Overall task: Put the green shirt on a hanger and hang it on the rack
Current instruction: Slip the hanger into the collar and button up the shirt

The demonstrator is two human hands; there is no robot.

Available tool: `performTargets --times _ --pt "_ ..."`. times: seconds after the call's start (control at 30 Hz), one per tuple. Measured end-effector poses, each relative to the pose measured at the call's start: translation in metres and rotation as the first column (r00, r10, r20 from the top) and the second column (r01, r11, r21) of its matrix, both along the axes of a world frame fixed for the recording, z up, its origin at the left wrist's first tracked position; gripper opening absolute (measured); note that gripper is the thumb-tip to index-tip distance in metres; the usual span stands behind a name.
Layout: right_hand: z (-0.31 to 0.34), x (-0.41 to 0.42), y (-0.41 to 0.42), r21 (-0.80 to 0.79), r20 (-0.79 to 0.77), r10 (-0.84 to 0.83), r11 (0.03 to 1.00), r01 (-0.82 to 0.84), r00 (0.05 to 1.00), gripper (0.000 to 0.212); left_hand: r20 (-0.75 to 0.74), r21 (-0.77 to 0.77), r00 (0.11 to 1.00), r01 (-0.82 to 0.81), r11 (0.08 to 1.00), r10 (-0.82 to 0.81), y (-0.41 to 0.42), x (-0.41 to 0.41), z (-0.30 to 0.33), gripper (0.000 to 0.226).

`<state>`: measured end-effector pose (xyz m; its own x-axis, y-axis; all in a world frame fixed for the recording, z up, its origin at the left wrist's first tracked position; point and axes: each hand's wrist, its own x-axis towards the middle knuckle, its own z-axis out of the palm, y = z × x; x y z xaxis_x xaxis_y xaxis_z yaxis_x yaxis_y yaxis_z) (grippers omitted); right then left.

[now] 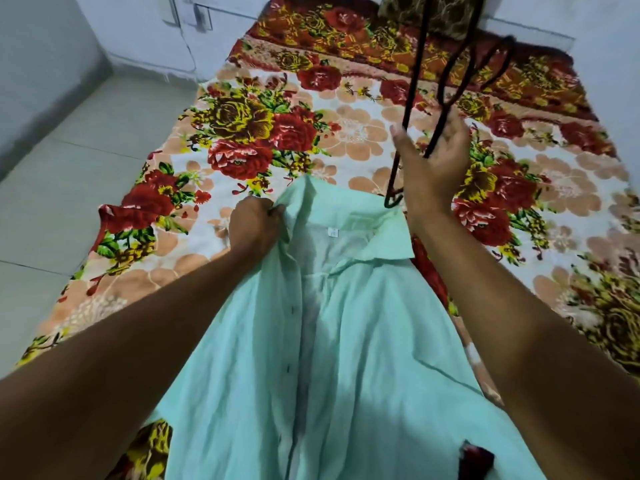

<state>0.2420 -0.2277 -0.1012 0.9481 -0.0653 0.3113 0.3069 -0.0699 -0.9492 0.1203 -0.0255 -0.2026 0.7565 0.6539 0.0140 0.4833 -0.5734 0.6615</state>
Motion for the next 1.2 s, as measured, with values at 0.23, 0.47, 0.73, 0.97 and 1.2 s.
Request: performTargets --times 0.23,0.47,0.73,0.97,1.2 --pt "-0.030 -0.010 -0.036 -0.669 0.000 0.272 0.716 -0.202 0.962 0.081 0.140 -0.036 0.984 -0.107 0.994 0.111 -0.006 -0.010 0.008 0.026" --pt "-0.096 -0.046 -0.088 -0.776 -0.189 0.203 0.568 -0.273 0.961 0.085 0.087 -0.591 0.925 -0.252 0.766 0.371 -0.003 0.003 0.007 0.034" --pt "-0.083 -0.041 -0.108 -0.803 -0.155 0.130 0.561 -0.201 0.979 0.086 0.273 -0.285 0.908 -0.240 0.928 0.319 -0.006 0.008 0.012 0.020" --pt "-0.081 -0.041 -0.075 -0.875 -0.121 0.300 0.419 -0.244 0.946 0.090 0.368 -0.350 0.928 0.088 0.933 0.051 -0.021 0.031 0.019 0.023" --pt "-0.092 -0.049 -0.020 -0.930 -0.255 0.363 0.160 -0.330 0.896 0.092 0.161 -0.305 0.953 0.296 0.905 -0.257 -0.032 0.038 0.018 0.012"
